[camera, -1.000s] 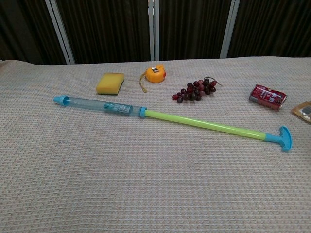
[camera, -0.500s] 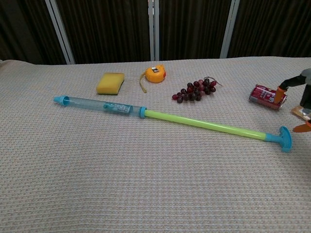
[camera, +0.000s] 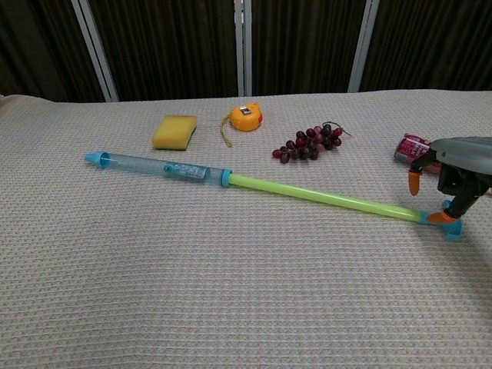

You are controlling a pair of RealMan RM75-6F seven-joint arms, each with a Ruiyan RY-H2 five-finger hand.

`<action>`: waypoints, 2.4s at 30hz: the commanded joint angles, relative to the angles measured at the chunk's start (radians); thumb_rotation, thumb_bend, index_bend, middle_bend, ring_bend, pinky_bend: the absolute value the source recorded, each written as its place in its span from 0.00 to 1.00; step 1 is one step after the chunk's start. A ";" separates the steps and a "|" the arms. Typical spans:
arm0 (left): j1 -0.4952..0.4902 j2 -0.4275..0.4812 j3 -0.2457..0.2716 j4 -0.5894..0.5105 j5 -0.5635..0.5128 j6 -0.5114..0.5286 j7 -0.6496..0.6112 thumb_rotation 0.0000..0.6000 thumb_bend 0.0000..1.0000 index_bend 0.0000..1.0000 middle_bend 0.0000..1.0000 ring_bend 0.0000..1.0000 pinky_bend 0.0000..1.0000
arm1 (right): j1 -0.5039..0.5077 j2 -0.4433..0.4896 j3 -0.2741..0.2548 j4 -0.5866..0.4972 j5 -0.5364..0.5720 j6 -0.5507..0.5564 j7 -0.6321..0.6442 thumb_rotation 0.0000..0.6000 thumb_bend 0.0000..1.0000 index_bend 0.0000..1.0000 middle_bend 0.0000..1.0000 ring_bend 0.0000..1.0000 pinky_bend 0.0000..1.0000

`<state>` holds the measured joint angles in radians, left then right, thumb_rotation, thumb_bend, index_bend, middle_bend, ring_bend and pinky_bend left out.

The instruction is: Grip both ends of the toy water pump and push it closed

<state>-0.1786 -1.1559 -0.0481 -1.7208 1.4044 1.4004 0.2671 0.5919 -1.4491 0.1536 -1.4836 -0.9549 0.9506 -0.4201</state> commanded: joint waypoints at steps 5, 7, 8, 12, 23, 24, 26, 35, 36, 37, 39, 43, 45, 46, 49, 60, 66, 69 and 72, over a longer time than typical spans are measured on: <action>0.000 -0.004 0.000 0.002 -0.003 -0.004 0.006 1.00 0.00 0.00 0.00 0.00 0.00 | 0.018 -0.035 -0.009 0.029 0.039 -0.008 -0.031 1.00 0.16 0.48 1.00 1.00 1.00; -0.001 -0.005 0.000 0.004 -0.004 -0.005 0.006 1.00 0.00 0.00 0.00 0.00 0.00 | 0.023 -0.046 -0.011 0.044 0.046 -0.008 -0.039 1.00 0.17 0.49 1.00 1.00 1.00; -0.001 -0.005 0.000 0.004 -0.004 -0.005 0.006 1.00 0.00 0.00 0.00 0.00 0.00 | 0.024 -0.050 -0.012 0.050 0.049 -0.009 -0.041 1.00 0.17 0.49 1.00 1.00 1.00; -0.001 -0.006 -0.001 0.006 -0.007 -0.008 0.007 1.00 0.00 0.00 0.00 0.00 0.00 | 0.029 -0.061 -0.014 0.074 0.060 -0.010 -0.047 1.00 0.19 0.49 1.00 1.00 1.00; -0.002 -0.010 -0.001 0.008 -0.010 -0.012 0.013 1.00 0.00 0.00 0.00 0.00 0.00 | 0.033 -0.071 -0.023 0.097 0.070 -0.017 -0.051 1.00 0.22 0.50 1.00 1.00 1.00; -0.002 -0.010 -0.001 0.008 -0.010 -0.012 0.013 1.00 0.00 0.00 0.00 0.00 0.00 | 0.033 -0.072 -0.024 0.098 0.072 -0.017 -0.053 1.00 0.23 0.50 1.00 1.00 1.00; -0.002 -0.010 -0.001 0.008 -0.011 -0.012 0.014 1.00 0.00 0.00 0.00 0.00 0.00 | 0.034 -0.074 -0.025 0.100 0.074 -0.017 -0.055 1.00 0.23 0.51 1.00 1.00 1.00; -0.008 -0.012 -0.002 0.015 -0.020 -0.028 0.015 1.00 0.00 0.00 0.00 0.00 0.00 | 0.039 -0.077 -0.030 0.107 0.087 -0.019 -0.070 1.00 0.32 0.61 1.00 1.00 1.00; -0.011 -0.013 -0.003 0.018 -0.023 -0.033 0.014 1.00 0.00 0.00 0.00 0.00 0.00 | 0.039 -0.076 -0.030 0.106 0.085 -0.019 -0.068 1.00 0.35 0.63 1.00 1.00 1.00; -0.014 -0.014 -0.005 0.023 -0.029 -0.041 0.015 1.00 0.00 0.00 0.00 0.00 0.00 | 0.039 -0.075 -0.030 0.104 0.084 -0.018 -0.066 1.00 0.36 0.64 1.00 1.00 1.00; -0.027 -0.019 -0.012 0.035 -0.042 -0.061 0.016 1.00 0.00 0.00 0.00 0.00 0.00 | 0.039 -0.072 -0.031 0.100 0.079 -0.018 -0.064 1.00 0.38 0.65 1.00 1.00 1.00; -0.076 -0.049 -0.044 0.094 -0.052 -0.110 0.005 1.00 0.00 0.00 0.31 0.26 0.24 | 0.040 -0.061 -0.036 0.089 0.060 -0.015 -0.063 1.00 0.38 0.65 1.00 1.00 1.00; -0.113 -0.072 -0.061 0.141 -0.048 -0.148 -0.018 1.00 0.00 0.01 0.56 0.50 0.49 | 0.041 -0.053 -0.041 0.084 0.043 -0.018 -0.059 1.00 0.39 0.65 1.00 1.00 1.00; -0.151 -0.093 -0.075 0.181 -0.034 -0.186 -0.046 1.00 0.00 0.04 0.65 0.60 0.63 | 0.044 -0.047 -0.046 0.084 0.024 -0.017 -0.061 1.00 0.39 0.65 1.00 1.00 1.00; -0.228 -0.154 -0.097 0.314 -0.001 -0.251 -0.106 1.00 0.00 0.14 0.79 0.74 0.85 | 0.045 -0.042 -0.054 0.093 -0.011 -0.015 -0.054 1.00 0.39 0.65 1.00 1.00 1.00; -0.407 -0.306 -0.130 0.577 -0.028 -0.464 -0.160 1.00 0.09 0.26 0.85 0.82 1.00 | 0.051 -0.037 -0.041 0.115 -0.007 -0.036 -0.026 1.00 0.39 0.65 1.00 1.00 1.00; -0.495 -0.422 -0.151 0.733 -0.108 -0.592 -0.130 1.00 0.17 0.31 0.86 0.83 1.00 | 0.055 -0.029 -0.031 0.126 0.014 -0.050 -0.017 1.00 0.39 0.65 1.00 1.00 1.00; -0.521 -0.460 -0.153 0.784 -0.124 -0.620 -0.128 1.00 0.17 0.35 0.88 0.84 1.00 | 0.056 -0.026 -0.030 0.126 0.015 -0.050 -0.015 1.00 0.39 0.65 1.00 1.00 1.00; -0.541 -0.490 -0.158 0.818 -0.142 -0.647 -0.141 1.00 0.19 0.38 0.89 0.85 1.00 | 0.055 -0.026 -0.030 0.126 0.015 -0.049 -0.013 1.00 0.40 0.65 1.00 1.00 1.00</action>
<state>-0.7065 -1.6315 -0.2005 -0.9161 1.2749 0.7674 0.1316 0.6474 -1.4750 0.1234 -1.3575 -0.9396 0.9013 -0.4335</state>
